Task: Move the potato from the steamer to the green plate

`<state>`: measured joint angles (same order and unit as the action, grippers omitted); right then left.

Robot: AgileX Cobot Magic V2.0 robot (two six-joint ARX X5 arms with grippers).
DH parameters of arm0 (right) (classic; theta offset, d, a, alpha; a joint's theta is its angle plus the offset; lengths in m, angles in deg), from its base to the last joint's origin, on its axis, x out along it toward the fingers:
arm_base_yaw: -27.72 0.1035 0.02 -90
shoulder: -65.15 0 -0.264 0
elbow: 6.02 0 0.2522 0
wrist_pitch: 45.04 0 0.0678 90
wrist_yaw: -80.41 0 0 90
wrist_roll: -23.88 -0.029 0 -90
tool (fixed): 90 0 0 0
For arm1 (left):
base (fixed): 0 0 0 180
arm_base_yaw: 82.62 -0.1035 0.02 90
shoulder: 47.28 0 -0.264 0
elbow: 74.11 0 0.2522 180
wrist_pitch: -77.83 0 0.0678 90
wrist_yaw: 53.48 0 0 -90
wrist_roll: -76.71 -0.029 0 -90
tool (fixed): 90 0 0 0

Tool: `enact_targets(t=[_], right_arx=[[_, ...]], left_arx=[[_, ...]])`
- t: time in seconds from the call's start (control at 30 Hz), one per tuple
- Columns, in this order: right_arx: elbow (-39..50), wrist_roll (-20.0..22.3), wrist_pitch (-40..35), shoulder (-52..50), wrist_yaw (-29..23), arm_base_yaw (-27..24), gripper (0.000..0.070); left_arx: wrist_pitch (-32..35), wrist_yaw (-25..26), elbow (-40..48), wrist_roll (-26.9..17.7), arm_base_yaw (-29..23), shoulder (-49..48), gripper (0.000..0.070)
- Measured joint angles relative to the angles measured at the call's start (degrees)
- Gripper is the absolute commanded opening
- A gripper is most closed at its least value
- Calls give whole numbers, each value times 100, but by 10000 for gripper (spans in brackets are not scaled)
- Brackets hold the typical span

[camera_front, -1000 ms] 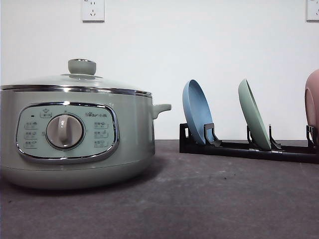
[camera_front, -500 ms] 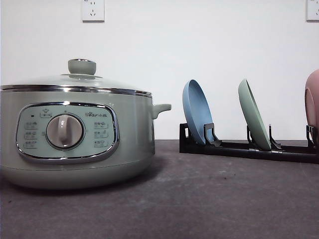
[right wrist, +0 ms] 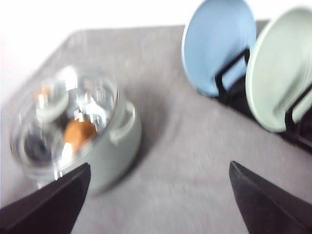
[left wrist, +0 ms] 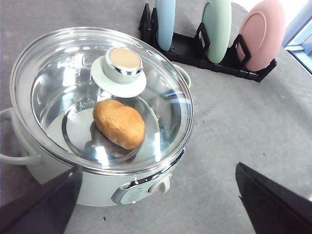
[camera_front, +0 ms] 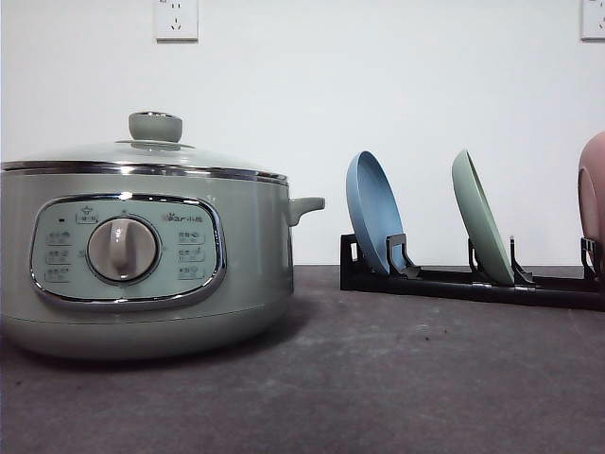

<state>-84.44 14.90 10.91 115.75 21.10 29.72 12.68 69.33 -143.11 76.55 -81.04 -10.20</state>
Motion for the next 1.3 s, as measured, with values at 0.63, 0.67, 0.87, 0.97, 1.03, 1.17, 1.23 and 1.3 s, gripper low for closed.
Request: enact_targets(t=[0.63, 0.67, 0.87, 0.97, 1.03, 1.17, 1.23, 1.3], right_arx=[[-3049, -203, -136, 3663, -393, 0, 575], [-3134, -203, -172, 3813, -394, 1, 576], [-3285, -203, -446, 4493, -621, 38, 574], [-3285, -205, -569, 4765, -681, 52, 557], [-3285, -205, -656, 4919, -687, 52, 533], [-3285, -205, -793, 5180, -732, 63, 531], [-3285, -205, -857, 5303, -816, 87, 530], [-3285, -205, -924, 5424, -847, 121, 521]], left_arx=[[0, 0, 0, -1, 0, 0, 641], [0, 0, 0, 0, 0, 0, 641], [0, 0, 0, 0, 0, 0, 641], [0, 0, 0, 0, 0, 0, 641], [0, 0, 0, -1, 0, 0, 641], [0, 0, 0, 0, 0, 0, 641], [0, 0, 0, -1, 0, 0, 641], [-2, 0, 0, -2, 0, 0, 641]])
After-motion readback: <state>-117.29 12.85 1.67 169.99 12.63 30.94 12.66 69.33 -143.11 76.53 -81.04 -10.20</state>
